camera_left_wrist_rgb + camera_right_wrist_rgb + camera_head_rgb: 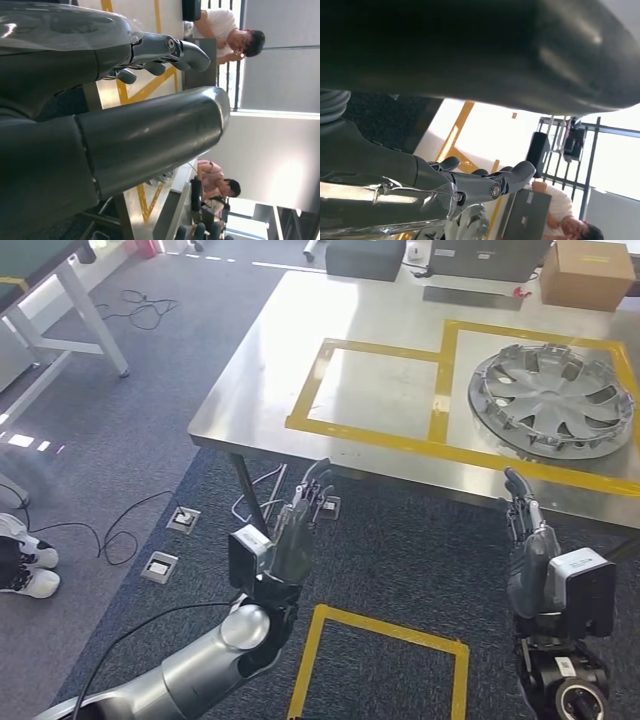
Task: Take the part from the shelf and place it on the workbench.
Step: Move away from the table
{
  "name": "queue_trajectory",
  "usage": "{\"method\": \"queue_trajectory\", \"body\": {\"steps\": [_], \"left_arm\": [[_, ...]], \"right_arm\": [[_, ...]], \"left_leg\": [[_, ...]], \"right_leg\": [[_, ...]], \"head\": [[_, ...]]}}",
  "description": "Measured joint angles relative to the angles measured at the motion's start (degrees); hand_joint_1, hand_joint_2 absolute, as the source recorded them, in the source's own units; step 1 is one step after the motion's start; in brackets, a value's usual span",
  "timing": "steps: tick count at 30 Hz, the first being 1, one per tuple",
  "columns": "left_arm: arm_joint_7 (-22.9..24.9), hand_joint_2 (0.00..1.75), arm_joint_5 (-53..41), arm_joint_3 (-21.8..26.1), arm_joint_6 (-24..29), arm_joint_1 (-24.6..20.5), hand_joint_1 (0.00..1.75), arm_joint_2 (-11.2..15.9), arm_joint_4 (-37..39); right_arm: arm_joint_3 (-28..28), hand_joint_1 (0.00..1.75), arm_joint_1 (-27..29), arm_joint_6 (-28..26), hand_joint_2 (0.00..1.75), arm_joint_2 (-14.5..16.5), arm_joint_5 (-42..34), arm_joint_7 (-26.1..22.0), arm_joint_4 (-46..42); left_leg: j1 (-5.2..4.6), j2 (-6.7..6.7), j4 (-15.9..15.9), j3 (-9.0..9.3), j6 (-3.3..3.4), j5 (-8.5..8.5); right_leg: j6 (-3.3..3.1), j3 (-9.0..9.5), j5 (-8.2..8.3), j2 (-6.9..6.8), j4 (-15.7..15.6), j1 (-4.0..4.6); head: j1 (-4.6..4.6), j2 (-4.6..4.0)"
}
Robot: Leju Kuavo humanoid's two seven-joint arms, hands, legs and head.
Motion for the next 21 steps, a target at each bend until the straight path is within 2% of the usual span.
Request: {"method": "queue_trajectory", "body": {"steps": [1,3,4,5,7,8,9,10,11,12,13,15,16,17,19,20,21], "left_arm": [[0.01,0.0,-0.01,-0.01,0.02,-0.01,0.0,0.0,-0.05],[0.02,0.0,-0.01,-0.02,0.04,0.03,0.0,0.02,-0.09],[0.05,0.0,0.0,-0.02,0.07,0.06,0.0,0.05,-0.1],[0.11,0.0,0.0,-0.03,0.1,0.1,0.0,0.09,-0.11],[0.26,0.0,0.03,-0.04,0.15,0.14,0.0,0.17,-0.11],[0.32,0.0,0.06,-0.04,0.15,0.16,0.0,0.2,-0.11],[0.37,0.0,0.1,-0.04,0.16,0.18,0.0,0.24,-0.11],[0.39,0.0,0.14,-0.04,0.16,0.19,0.0,0.28,-0.11],[0.4,0.0,0.16,-0.04,0.16,0.2,0.0,0.32,-0.11],[0.41,0.0,0.17,-0.04,0.16,0.21,0.0,0.34,-0.11],[0.4,0.0,0.17,-0.04,0.15,0.2,0.0,0.36,-0.12],[0.37,0.0,0.17,-0.05,0.08,0.15,0.0,0.33,-0.18],[0.31,0.0,0.16,-0.05,0.03,0.1,0.0,0.32,-0.22],[0.25,0.0,0.16,-0.06,-0.05,0.03,0.0,0.31,-0.25],[0.07,0.0,0.15,-0.06,-0.2,-0.04,0.0,0.31,-0.26],[0.0,0.0,0.15,-0.06,-0.27,-0.05,0.0,0.28,-0.26],[-0.09,0.0,0.15,-0.06,-0.32,-0.02,0.0,0.26,-0.26]], "right_arm": [[-0.01,0.0,-0.02,0.0,0.0,0.0,0.05,0.01,-0.12],[0.01,0.0,0.02,0.02,0.0,0.0,0.11,0.03,-0.26],[0.0,0.0,0.03,0.05,0.0,-0.01,0.11,0.07,-0.26],[-0.01,0.0,0.05,0.08,0.0,-0.01,0.12,0.11,-0.26],[-0.03,0.0,0.04,0.18,0.0,-0.01,0.15,0.21,-0.26],[-0.02,0.0,0.04,0.26,0.0,0.0,0.18,0.25,-0.26],[-0.01,0.0,0.04,0.34,0.0,0.0,0.21,0.29,-0.26],[0.01,0.0,0.05,0.42,0.0,0.0,0.24,0.34,-0.26],[0.01,0.0,0.05,0.47,0.0,0.0,0.26,0.38,-0.26],[0.01,0.0,0.04,0.49,0.0,0.0,0.26,0.42,-0.26],[0.01,0.0,0.04,0.51,0.0,0.0,0.26,0.44,-0.26],[0.0,0.0,0.01,0.59,0.0,0.0,0.26,0.47,-0.28],[-0.01,0.0,-0.05,0.65,0.0,0.0,0.26,0.49,-0.28],[-0.01,0.0,-0.15,0.7,0.0,0.0,0.26,0.5,-0.27],[0.0,0.0,-0.31,0.84,0.0,-0.02,0.26,0.55,-0.26],[-0.01,0.0,-0.34,0.88,0.0,-0.03,0.23,0.56,-0.25],[-0.02,0.0,-0.34,0.91,0.0,-0.04,0.21,0.57,-0.25]], "left_leg": [[0.02,0.02,-0.04,-0.2,-0.32,0.58],[0.24,-0.03,-0.13,-0.36,-1.01,1.35],[0.32,-0.13,0.58,-0.78,-1.35,0.41],[0.4,-0.23,2.4,-1.54,-1.64,-1.66],[0.56,-0.33,9.41,-3.81,-2.05,-8.04],[0.63,-0.33,13.61,-4.81,-2.12,-10.48],[0.64,-0.33,17.08,-5.35,-2.14,-11.52],[0.64,-0.33,19.12,-5.2,-2.08,-11.01],[0.63,-0.33,19.23,-4.15,-1.95,-9.34],[0.61,-0.33,17.25,-2.06,-1.76,-7.4],[0.58,-0.35,13.6,0.74,-1.53,-6.33],[0.33,-0.43,4.82,6.65,-1.05,-7.29],[0.18,-0.51,2.12,8.2,-0.79,-8.13],[0.03,-0.55,0.71,8.86,-0.55,-8.47],[0.18,-0.42,0.43,8.12,0.13,-7.49],[0.27,-0.3,0.27,7.67,0.52,-7.02],[0.36,-0.18,0.17,7.15,0.91,-6.45]], "right_leg": [[-0.32,1.03,-0.63,0.07,-2.02,0.22],[-1.15,0.58,0.07,-0.07,-2.49,0.31],[-1.56,0.08,0.68,-0.19,-2.6,0.23],[-2.08,-0.59,1.37,-0.35,-2.7,0.11],[-2.71,-2.41,2.77,-0.47,-2.64,0.08],[-2.86,-3.46,3.42,-0.5,-2.48,0.12],[-2.88,-4.52,4.11,-0.51,-2.3,0.18],[-2.84,-5.6,4.77,-0.52,-2.08,0.23],[-2.77,-6.66,5.38,-0.52,-1.83,0.27],[-2.65,-7.68,5.93,-0.52,-1.54,0.3],[-2.51,-8.52,6.43,-0.51,-1.2,0.3],[-2.04,-9.61,7.34,-0.49,-0.78,0.38],[-1.74,-9.78,7.81,-0.49,-0.77,0.36],[-1.4,-9.93,8.31,-0.48,-0.85,0.34],[-0.75,-10.54,8.28,-0.38,-0.59,0.21],[-0.51,-11.22,6.87,-0.33,0.63,0.19],[-0.31,-12.14,4.46,-0.3,2.95,0.17]], "head": [[-0.05,0.0],[-0.21,0.0],[-0.14,0.0],[-0.19,0.0],[-0.33,0.0],[-0.5,0.0],[-0.58,0.0],[-0.68,0.0],[-0.75,0.0],[-0.81,0.0],[-0.88,0.0],[-0.99,0.0],[-1.03,0.0],[-1.08,0.0],[-0.98,0.0],[-0.84,0.0],[-0.61,0.0]]}}
